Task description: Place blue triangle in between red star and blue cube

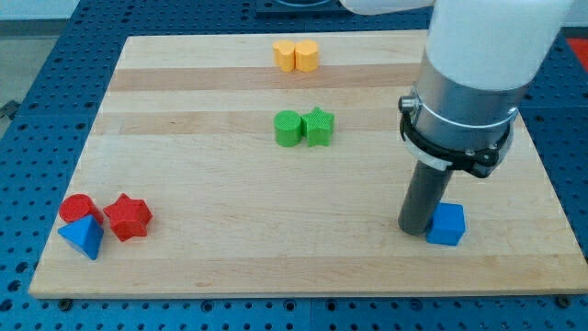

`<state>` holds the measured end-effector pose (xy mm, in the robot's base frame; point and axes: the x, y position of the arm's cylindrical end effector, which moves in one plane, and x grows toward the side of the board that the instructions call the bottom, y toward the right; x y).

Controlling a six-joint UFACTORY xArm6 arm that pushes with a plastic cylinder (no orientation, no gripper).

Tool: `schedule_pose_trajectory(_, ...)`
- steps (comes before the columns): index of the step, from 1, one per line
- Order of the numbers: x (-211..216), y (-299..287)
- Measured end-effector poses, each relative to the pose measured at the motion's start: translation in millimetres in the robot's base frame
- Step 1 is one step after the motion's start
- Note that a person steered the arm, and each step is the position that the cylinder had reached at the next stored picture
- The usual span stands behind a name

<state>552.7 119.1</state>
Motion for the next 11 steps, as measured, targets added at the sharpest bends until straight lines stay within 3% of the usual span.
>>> schedule_pose_trajectory(1, -17.5, -11.1)
schedule_pose_trajectory(2, -1.1, -39.7)
schedule_pose_trajectory(3, 59.4, -88.2)
schedule_pose_trajectory(4, 65.9, -141.2)
schedule_pose_trajectory(6, 65.4, -373.8)
schedule_pose_trajectory(7, 63.0, -422.4)
schedule_pose_trajectory(8, 59.4, -423.3)
schedule_pose_trajectory(10, 5.5, -423.3)
schedule_pose_trajectory(11, 4.9, -418.7)
